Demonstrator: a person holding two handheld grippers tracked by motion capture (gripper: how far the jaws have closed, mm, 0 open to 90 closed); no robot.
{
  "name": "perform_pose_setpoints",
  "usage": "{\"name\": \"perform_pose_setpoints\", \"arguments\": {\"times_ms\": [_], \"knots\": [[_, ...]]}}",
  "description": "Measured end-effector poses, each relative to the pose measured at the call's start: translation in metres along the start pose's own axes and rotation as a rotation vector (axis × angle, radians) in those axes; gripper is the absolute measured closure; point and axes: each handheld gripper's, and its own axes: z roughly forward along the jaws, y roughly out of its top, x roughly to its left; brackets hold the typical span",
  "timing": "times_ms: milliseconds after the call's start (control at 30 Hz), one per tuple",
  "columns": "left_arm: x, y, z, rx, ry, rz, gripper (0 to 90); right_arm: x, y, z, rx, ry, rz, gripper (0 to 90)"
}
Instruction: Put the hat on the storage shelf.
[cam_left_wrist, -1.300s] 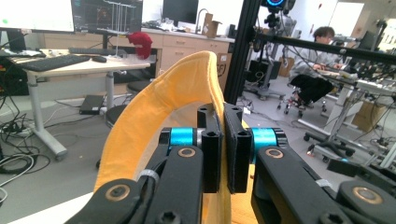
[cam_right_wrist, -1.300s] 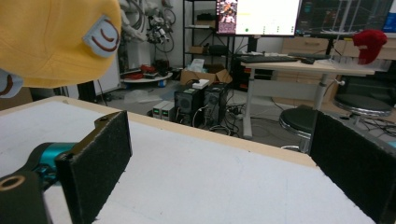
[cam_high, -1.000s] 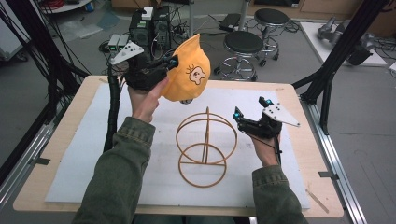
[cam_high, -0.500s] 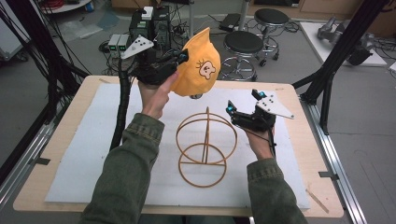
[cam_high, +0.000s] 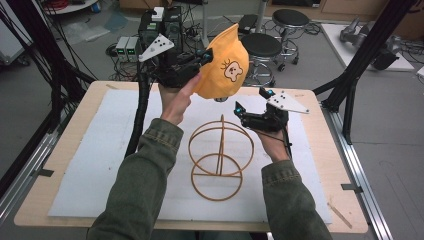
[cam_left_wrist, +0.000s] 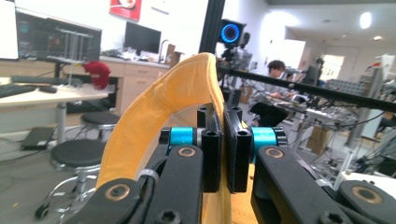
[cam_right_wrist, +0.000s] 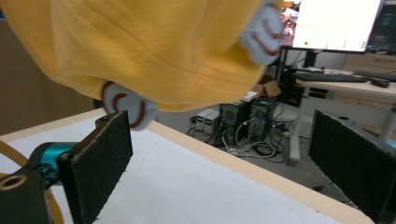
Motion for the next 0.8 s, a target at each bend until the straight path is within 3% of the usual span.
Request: {"name": "perform_pose_setpoints", "arguments": {"times_ms": [100, 267, 467, 500, 800], "knots": [[-0.003, 0.0, 0.004, -0.022, -0.016, -0.002, 86.6, 0.003, 0.005, 0.004, 0.001, 0.033, -0.018, 7.4], [-0.007, 0.002, 0.005, -0.042, -0.029, 0.017, 86.6, 0.003, 0.009, 0.007, 0.016, 0.06, -0.014, 7.4], [-0.01, 0.008, 0.003, -0.069, -0.053, 0.013, 86.6, 0.005, 0.017, 0.011, 0.009, 0.116, 0.002, 7.5], [-0.011, 0.009, 0.003, -0.077, -0.061, 0.013, 86.6, 0.006, 0.019, 0.013, 0.001, 0.159, -0.002, 15.6], [-0.016, 0.009, 0.003, -0.125, -0.107, 0.002, 86.6, 0.01, 0.016, 0.018, 0.027, 0.217, 0.006, 21.3]]}}
